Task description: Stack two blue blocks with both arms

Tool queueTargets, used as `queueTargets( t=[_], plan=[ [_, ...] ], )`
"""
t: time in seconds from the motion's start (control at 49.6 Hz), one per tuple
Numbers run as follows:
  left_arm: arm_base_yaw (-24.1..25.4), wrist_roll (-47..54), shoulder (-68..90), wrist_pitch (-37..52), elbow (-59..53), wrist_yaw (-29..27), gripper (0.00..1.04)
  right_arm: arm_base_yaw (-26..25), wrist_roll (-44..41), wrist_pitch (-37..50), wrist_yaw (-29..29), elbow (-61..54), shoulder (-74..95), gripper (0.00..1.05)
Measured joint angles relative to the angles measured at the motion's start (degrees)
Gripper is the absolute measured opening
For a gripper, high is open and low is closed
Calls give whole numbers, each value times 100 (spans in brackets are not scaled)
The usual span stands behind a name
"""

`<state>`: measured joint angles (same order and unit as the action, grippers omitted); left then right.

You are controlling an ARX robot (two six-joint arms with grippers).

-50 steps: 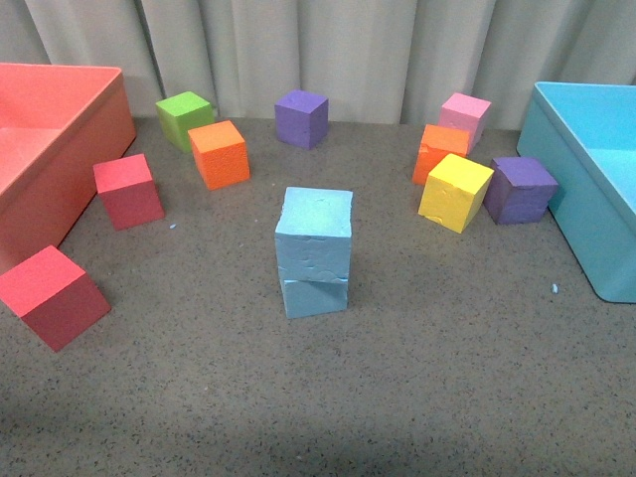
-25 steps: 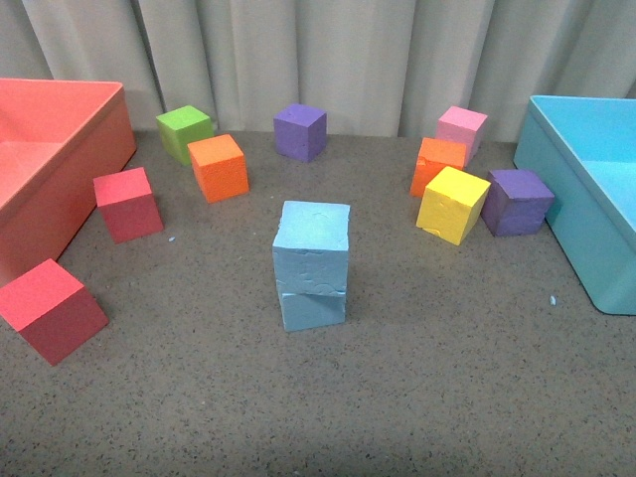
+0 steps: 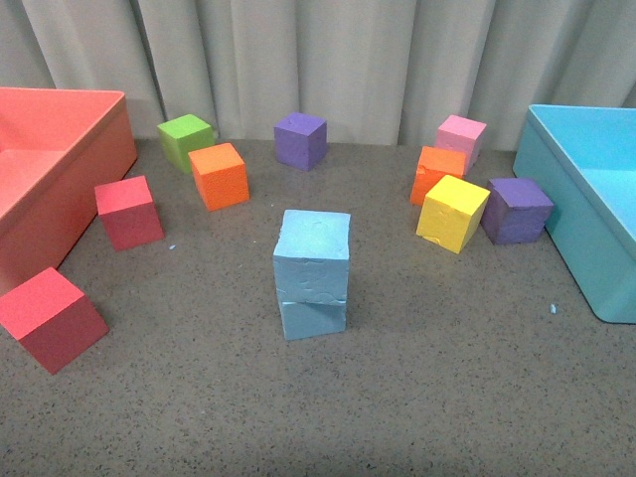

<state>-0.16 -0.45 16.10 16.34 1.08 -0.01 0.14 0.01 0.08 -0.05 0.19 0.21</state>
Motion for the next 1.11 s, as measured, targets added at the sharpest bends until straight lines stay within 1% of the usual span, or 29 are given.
queueTargets(
  t=[0.342,0.363,0.383,0.443,0.645,0.685,0.705,0.765,1.047,1.088,1.108],
  plan=[
    [0,2,-619,-623,0,0,4,0,0,0,0,0,0,95],
    [0,0,-748,-761,2,-2,4,0,0,0,0,0,0,95],
    [0,2,-975,-1104,2,2,4,0,0,0,-2,0,0,95],
    [0,2,-1342,-1530,2,2,4,0,0,0,0,0,0,95],
    [0,2,-1576,-1620,2,0,4,0,0,0,0,0,0,95],
    [0,0,-1578,-1620,2,0,10,0,0,0,0,0,0,95],
    [0,0,-1580,-1620,2,0,15,0,0,0,0,0,0,95],
    [0,0,-1580,-1620,2,0,26,0,0,0,0,0,0,95],
    [0,0,-1580,-1620,2,0,89,0,0,0,0,0,0,95],
    [0,2,-1580,-1622,2,0,99,0,0,0,0,0,0,95],
    [0,9,-1580,-1622,2,0,100,0,0,0,0,0,0,95]
  ],
)
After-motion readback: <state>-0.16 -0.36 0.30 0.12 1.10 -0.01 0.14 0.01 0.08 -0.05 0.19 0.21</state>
